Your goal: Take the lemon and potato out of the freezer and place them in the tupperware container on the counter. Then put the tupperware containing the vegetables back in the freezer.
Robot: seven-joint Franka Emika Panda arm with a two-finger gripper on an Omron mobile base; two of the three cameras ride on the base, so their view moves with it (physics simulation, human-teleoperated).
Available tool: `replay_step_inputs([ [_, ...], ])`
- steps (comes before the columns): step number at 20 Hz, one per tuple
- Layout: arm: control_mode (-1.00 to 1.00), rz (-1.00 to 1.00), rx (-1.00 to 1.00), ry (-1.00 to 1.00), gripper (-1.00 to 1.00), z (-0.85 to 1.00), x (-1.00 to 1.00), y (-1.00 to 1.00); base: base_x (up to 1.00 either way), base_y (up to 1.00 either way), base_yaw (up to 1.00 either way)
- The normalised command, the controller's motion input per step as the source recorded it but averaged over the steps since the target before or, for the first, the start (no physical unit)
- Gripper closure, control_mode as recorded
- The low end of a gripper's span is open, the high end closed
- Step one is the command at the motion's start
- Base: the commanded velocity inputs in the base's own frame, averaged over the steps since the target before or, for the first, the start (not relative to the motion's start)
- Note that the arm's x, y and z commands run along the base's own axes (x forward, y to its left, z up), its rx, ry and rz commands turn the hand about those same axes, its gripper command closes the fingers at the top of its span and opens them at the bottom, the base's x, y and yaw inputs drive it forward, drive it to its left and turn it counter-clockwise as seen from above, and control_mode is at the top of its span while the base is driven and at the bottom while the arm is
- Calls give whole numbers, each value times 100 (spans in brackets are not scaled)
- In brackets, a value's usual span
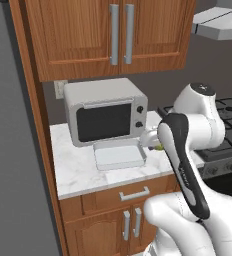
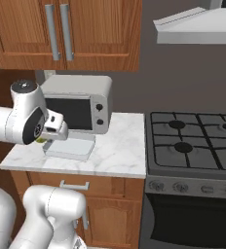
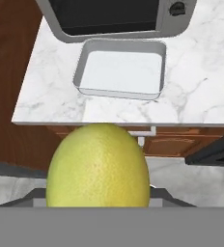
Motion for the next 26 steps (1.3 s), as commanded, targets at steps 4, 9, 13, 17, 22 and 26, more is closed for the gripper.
replay_step_inputs([
  [4, -100, 0, 0, 11, 100, -61, 89, 53, 0, 0, 0],
  [9, -100, 0, 0, 4, 100, -43, 83, 37, 0, 0, 0],
  [13, -100, 0, 0, 0, 100, -42, 71, 16, 0, 0, 0],
  [17, -100, 0, 0, -1, 100, -49, 52, 0, 0, 0, 0],
  [22, -100, 0, 0, -4, 100, -53, 29, 0, 0, 0, 0],
  [26, -100, 0, 0, -6, 100, -48, 26, 0, 0, 0, 0],
])
